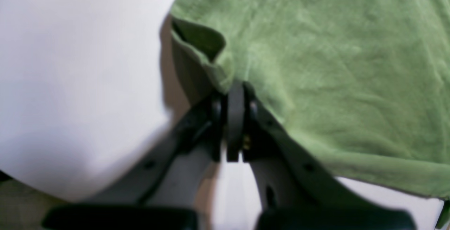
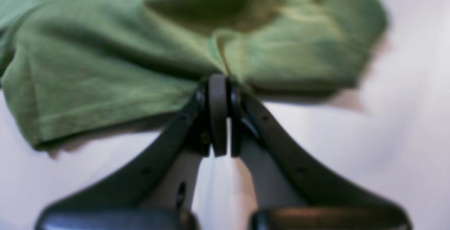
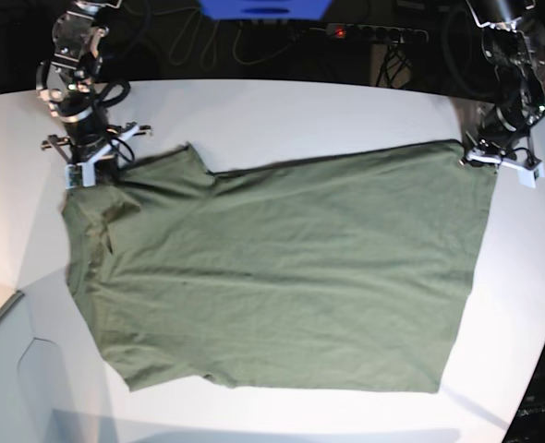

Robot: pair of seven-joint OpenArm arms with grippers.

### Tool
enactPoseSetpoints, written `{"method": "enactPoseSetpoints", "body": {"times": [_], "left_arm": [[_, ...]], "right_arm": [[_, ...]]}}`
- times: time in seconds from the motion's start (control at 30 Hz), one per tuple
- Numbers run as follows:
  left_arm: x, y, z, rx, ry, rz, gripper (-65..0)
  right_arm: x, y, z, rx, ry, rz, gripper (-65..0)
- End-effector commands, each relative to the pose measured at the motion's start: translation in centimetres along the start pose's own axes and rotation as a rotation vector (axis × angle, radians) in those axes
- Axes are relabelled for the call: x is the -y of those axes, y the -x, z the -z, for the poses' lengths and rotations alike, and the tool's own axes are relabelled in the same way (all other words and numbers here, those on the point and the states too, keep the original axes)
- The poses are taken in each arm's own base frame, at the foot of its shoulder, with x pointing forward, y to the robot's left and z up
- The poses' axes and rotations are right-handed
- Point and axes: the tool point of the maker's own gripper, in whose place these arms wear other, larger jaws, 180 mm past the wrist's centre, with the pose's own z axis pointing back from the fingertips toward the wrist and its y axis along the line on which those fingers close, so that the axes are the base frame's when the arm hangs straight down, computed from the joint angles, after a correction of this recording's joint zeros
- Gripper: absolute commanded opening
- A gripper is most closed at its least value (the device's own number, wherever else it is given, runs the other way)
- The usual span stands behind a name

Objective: Layout the t-shirt on the table in an organized manner, then fold the t-shirt properly
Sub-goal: 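Hold the shirt corners and pull the left gripper's corner outward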

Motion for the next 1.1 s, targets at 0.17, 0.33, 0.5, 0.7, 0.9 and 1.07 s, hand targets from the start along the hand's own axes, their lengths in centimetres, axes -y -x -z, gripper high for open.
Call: {"method": "enactPoseSetpoints", "body": {"times": [0.17,0.33,0.5,0.7,0.9,1.07], "left_arm": [[0.0,-0.8,-0.3,0.016,0.000,0.014,-64.1],[0.0,-0.5,-0.3,0.007,0.001,0.018,-64.1],[-0.6,0.2,-0.5,-0.007,-0.009,0.017,-64.1],[0.1,0.3,-1.5,0.017,0.003,0.038,-64.1],[1.5,-0.1,-4.3,0.076,0.021,0.093,-64.1],[3.1,-1.1,-5.9,0.128,0.047,0.131,-64.1]], "right_arm": [[1.8,-1.7,-3.3,0.063,0.053,-0.059,-65.0],[-0.5,0.9,-6.2,0.010,-0.008,-0.060,-65.0],[-2.9,2.7,-9.2,-0.037,-0.069,-0.056,-65.0],[-5.8,3.6,-12.0,-0.072,-0.132,-0.079,-65.0],[-6.2,3.4,-13.7,-0.063,-0.143,-0.054,-65.0],[-5.9,2.7,-15.5,-0.025,-0.150,0.022,-65.0]]}}
